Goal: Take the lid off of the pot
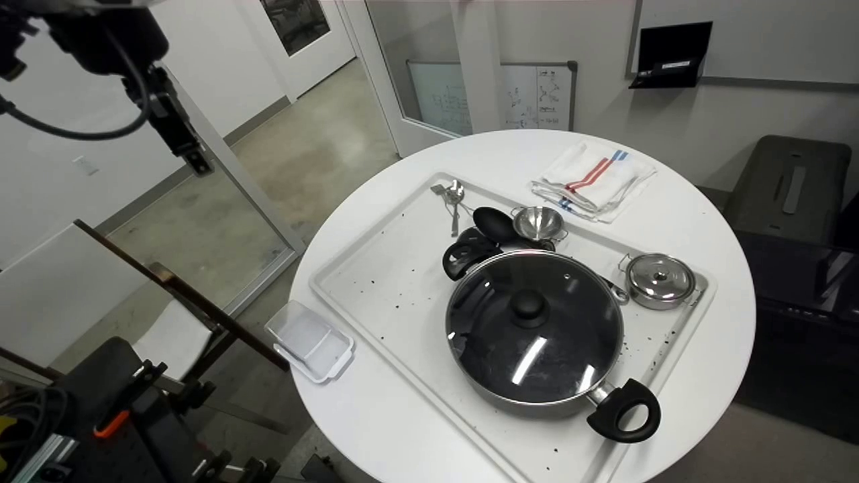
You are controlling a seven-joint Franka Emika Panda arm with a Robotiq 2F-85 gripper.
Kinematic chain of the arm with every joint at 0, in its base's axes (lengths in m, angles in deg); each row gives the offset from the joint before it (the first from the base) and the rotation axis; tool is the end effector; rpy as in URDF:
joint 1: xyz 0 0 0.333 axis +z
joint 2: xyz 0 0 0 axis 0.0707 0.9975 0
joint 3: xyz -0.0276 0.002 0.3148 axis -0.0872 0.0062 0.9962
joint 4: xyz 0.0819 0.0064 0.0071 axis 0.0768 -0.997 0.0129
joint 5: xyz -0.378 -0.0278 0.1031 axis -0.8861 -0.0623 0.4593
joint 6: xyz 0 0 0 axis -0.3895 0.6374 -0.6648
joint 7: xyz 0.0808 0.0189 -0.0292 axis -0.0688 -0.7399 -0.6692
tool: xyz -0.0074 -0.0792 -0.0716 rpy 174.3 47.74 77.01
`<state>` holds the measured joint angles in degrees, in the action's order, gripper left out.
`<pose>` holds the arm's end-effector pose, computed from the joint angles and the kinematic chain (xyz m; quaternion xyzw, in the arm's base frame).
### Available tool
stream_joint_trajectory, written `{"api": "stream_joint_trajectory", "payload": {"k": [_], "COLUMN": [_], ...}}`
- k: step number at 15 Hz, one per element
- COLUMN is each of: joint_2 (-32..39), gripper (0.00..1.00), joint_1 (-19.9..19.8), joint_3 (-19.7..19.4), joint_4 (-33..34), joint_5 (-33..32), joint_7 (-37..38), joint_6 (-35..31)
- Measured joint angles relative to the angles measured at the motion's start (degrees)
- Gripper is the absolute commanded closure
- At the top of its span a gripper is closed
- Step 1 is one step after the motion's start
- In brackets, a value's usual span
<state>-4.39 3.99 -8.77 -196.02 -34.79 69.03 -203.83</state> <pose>0.4621 0.0054 0.3696 -0.9821 0.1630 0.0387 0.0863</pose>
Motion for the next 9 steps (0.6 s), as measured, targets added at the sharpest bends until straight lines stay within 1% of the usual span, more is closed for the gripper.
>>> {"api": "stream_joint_trajectory", "payload": {"k": [2, 5, 9], "joint_2": [3.2, 8.2, 14.6], "gripper": [0.0, 0.0, 0.0], "joint_1": [-1.2, -2.9, -4.7], "joint_3": [-0.2, -1.1, -3.8], "joint_4": [1.3, 4.0, 8.8], "joint_5": [-0.4, -3.1, -4.4], "joint_7": [2.7, 7.0, 13.6], "joint_6": [-1.7, -2.7, -3.6]}}
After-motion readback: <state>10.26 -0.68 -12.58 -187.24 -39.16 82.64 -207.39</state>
